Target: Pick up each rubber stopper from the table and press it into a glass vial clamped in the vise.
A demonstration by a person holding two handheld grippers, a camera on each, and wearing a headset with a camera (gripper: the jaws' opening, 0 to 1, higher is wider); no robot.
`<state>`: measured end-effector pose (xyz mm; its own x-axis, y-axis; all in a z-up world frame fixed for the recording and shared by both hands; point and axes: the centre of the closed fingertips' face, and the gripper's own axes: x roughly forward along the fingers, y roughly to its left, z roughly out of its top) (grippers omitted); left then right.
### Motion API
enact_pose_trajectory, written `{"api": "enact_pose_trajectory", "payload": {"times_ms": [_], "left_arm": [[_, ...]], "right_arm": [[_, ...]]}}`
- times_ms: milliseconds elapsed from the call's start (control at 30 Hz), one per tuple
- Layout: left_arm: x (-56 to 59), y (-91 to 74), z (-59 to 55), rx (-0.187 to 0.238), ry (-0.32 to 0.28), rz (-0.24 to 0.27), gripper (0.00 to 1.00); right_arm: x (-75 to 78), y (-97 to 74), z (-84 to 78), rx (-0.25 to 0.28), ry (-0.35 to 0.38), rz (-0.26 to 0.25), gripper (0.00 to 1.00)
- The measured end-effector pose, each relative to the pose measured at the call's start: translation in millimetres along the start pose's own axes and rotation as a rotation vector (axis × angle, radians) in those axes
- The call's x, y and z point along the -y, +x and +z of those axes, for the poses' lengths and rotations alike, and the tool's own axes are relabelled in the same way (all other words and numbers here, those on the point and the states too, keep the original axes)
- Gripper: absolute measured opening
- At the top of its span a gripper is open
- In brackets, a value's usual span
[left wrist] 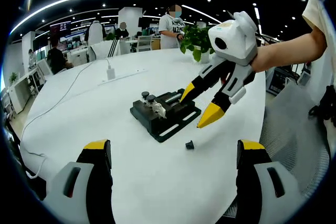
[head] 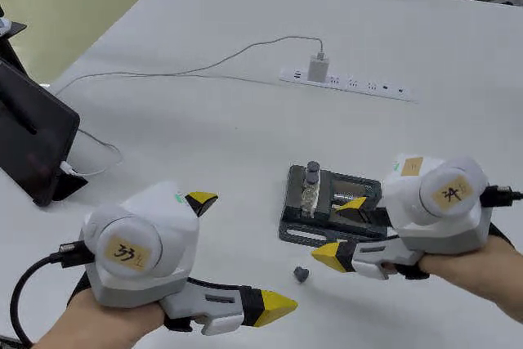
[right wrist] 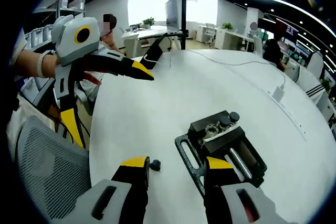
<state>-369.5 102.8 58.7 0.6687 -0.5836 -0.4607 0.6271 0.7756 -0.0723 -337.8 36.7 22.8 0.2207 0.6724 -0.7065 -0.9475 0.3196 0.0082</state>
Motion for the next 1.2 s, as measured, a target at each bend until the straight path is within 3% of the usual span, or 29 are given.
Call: {"api": "enact_pose_trajectory", "payload": {"times_ms": [467,833,1200], "left_arm": [[7.2,-0.8,-1.8,0.002,0.003,-0.009,0.99],[11.4,-4.8,-4.1,0.001,0.005,-0.013,0.99],[9.3,-10.0,-11.4,-0.011,-0.002,-0.013,0.99]], "right_arm": [[-26.5,22.4,-17.4,0.022,0.105,-0.028,0.23],[-25.8,28.9,-26.8,0.019,0.138,-0.068,0.14],[-27.6,35.5,-32.0,0.016,0.169,-0.074,0.09]]}}
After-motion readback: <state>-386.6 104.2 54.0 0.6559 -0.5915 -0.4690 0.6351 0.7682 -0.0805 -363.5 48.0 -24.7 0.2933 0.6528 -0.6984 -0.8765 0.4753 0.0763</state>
